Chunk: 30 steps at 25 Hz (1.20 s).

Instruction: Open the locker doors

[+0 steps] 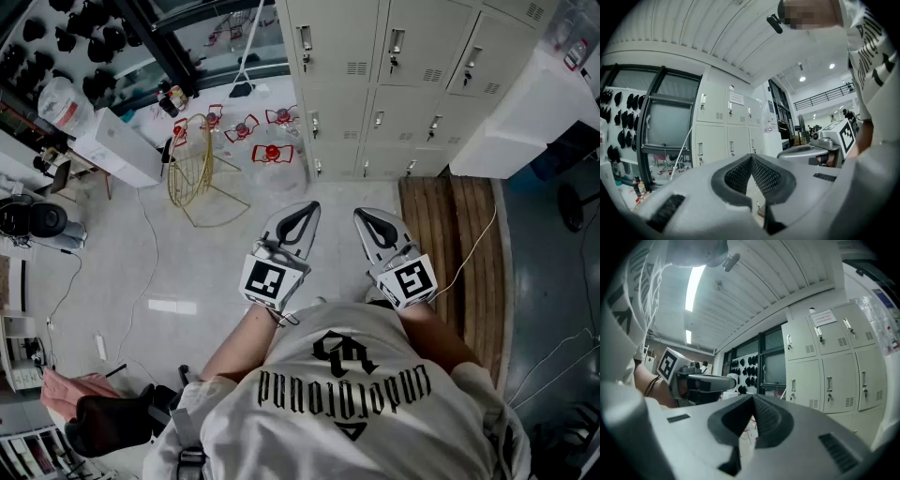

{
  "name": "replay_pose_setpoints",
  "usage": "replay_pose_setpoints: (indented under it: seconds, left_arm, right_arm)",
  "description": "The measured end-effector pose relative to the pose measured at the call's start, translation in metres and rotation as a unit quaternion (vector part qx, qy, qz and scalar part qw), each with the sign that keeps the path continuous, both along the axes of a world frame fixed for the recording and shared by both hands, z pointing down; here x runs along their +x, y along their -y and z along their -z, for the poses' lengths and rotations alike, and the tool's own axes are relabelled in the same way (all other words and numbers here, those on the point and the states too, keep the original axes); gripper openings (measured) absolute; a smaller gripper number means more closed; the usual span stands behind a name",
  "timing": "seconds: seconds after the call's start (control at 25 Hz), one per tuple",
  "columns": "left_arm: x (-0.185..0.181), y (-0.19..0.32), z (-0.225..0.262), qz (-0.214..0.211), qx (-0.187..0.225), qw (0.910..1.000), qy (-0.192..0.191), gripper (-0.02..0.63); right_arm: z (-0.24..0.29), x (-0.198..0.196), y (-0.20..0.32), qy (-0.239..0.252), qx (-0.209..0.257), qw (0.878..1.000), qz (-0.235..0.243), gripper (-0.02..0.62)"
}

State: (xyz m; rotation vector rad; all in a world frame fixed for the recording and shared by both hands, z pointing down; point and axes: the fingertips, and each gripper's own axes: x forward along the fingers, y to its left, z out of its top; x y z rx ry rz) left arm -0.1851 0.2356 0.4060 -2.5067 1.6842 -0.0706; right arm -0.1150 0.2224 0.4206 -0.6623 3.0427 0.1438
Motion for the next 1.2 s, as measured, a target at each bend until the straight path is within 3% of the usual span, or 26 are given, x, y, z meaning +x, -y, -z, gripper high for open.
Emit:
replay_pose_setpoints:
  seconds: [0.24,0.72,1.2]
  left_arm:
    - [-0.036,-0.029,-0.006,0.001,0.001,1.0,0.0,0.006]
    - [-0.075,-0.042,-0.013,0.01,0.005,0.9999,-0.009,0.008]
    - [-0.088,0.007,-0.032,0.037,-0.012,0.9992,-0.013,0.008]
  right_arm:
    - [-0.009,-0.036,-0.032,-0.006,-0.004,1.0,0.003,0.005]
    - [-0.017,-0.08,-0.041,-0.029,-0.008,0.999,0.019,0.008]
    - [-0.041,-0.086,0.021,-0.048,-0.032,0.998,0.037,0.19]
